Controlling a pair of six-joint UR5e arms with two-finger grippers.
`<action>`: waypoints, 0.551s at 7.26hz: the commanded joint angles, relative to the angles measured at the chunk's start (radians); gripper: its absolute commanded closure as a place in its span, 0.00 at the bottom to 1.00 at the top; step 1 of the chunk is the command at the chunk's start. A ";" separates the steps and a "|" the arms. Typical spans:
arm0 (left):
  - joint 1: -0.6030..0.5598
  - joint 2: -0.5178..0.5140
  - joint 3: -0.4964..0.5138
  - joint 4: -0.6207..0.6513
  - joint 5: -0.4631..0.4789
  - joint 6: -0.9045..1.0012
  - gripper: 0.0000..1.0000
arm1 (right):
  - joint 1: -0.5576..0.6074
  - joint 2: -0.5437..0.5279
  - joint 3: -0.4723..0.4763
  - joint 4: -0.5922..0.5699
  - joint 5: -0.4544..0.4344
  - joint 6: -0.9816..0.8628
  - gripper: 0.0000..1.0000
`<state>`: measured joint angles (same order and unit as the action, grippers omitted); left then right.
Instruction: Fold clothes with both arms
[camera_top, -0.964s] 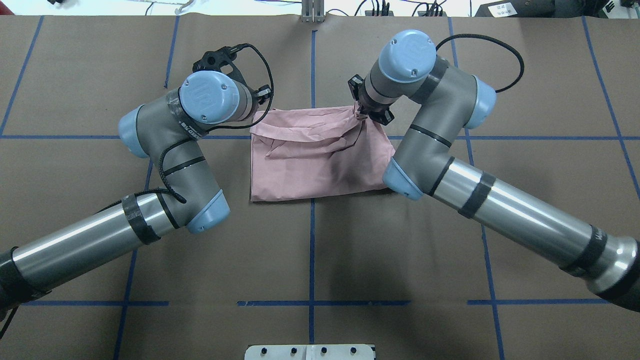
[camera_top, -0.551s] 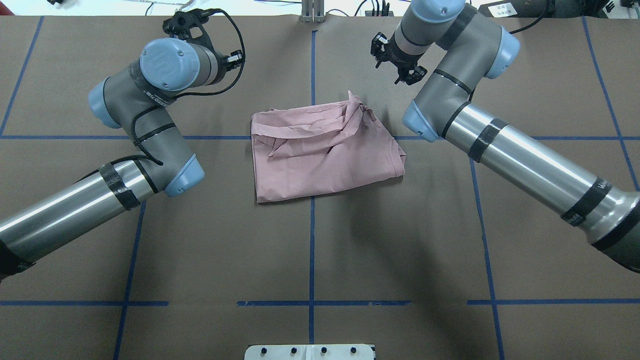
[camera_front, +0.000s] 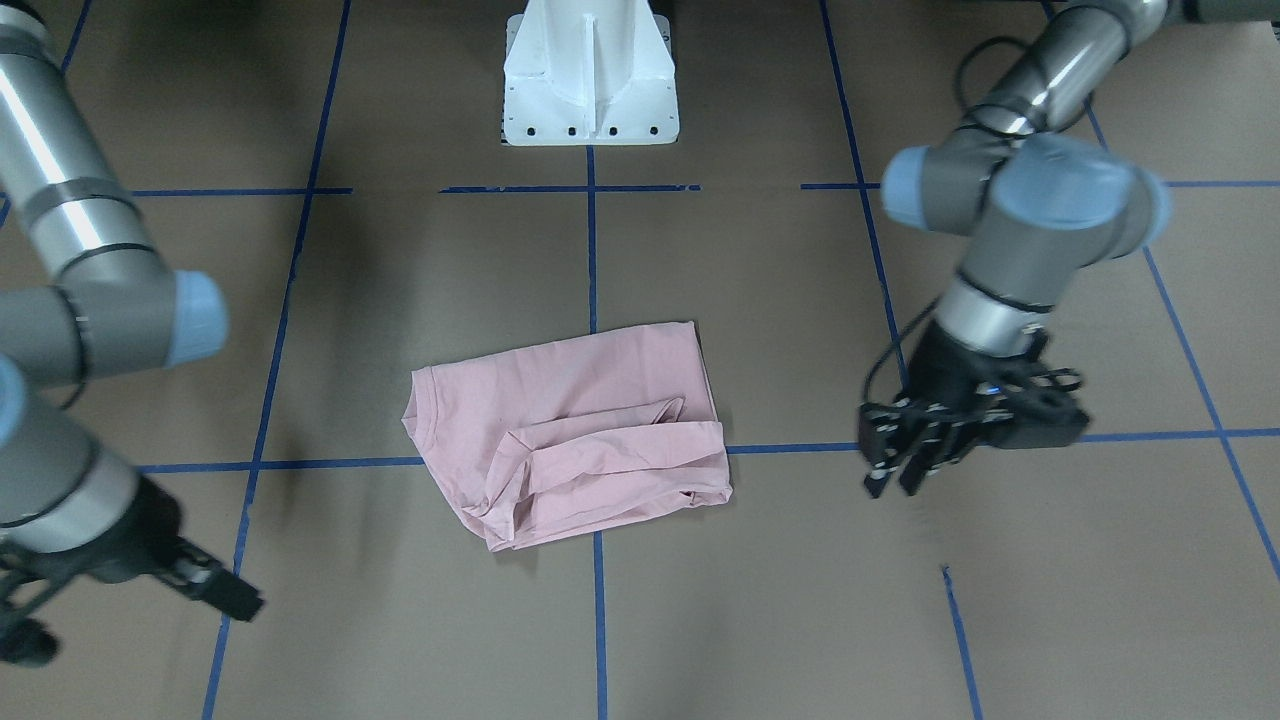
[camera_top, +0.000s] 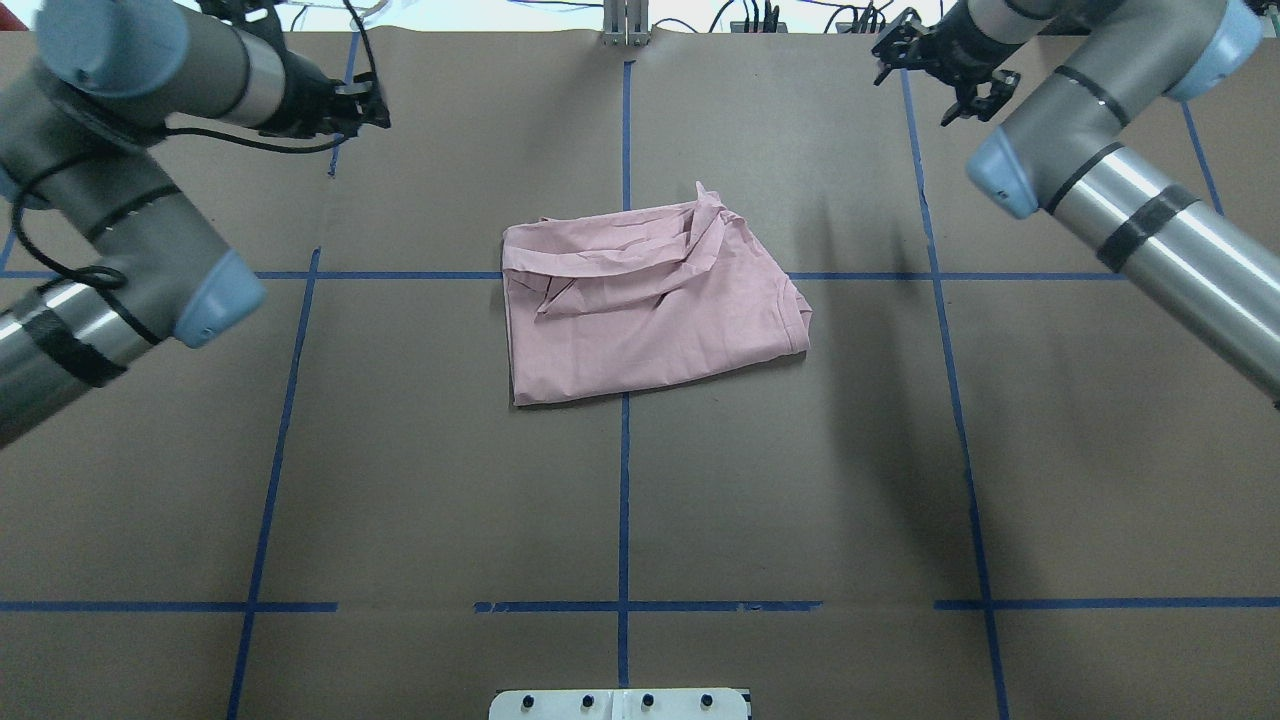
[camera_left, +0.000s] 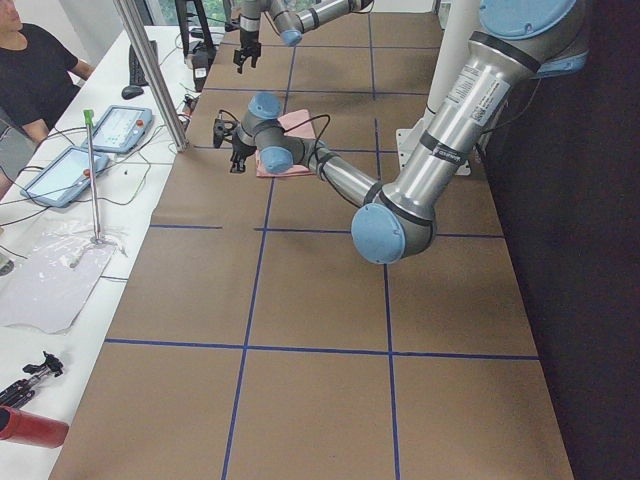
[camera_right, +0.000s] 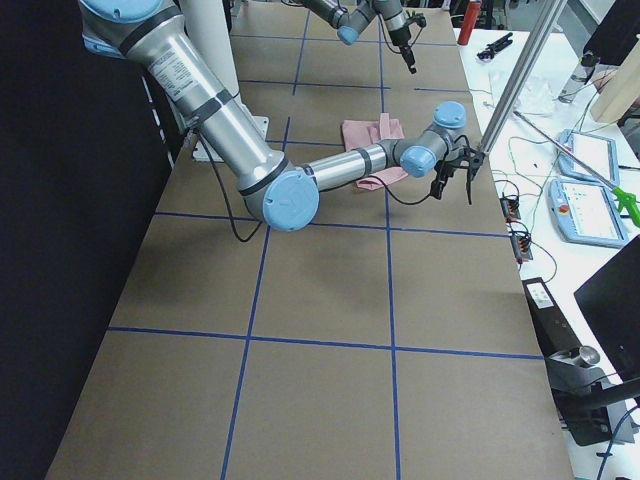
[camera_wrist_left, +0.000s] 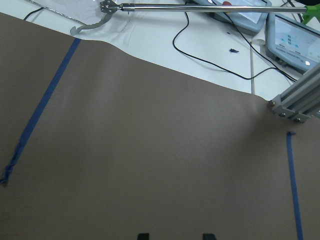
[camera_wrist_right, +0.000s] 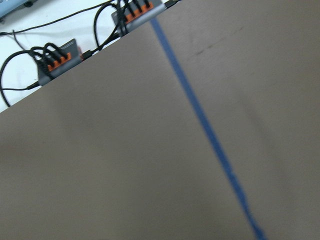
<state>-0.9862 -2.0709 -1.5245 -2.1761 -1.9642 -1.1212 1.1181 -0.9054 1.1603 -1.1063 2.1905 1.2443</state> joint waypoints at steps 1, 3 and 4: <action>-0.222 0.191 -0.069 0.009 -0.255 0.397 0.53 | 0.193 -0.139 0.028 -0.065 0.112 -0.485 0.00; -0.403 0.314 -0.069 0.051 -0.329 0.747 0.53 | 0.346 -0.250 0.178 -0.314 0.121 -0.914 0.00; -0.502 0.342 -0.083 0.170 -0.364 0.940 0.53 | 0.409 -0.354 0.288 -0.445 0.118 -1.124 0.00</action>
<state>-1.3668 -1.7806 -1.5958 -2.1086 -2.2810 -0.4160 1.4405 -1.1467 1.3236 -1.3893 2.3076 0.3899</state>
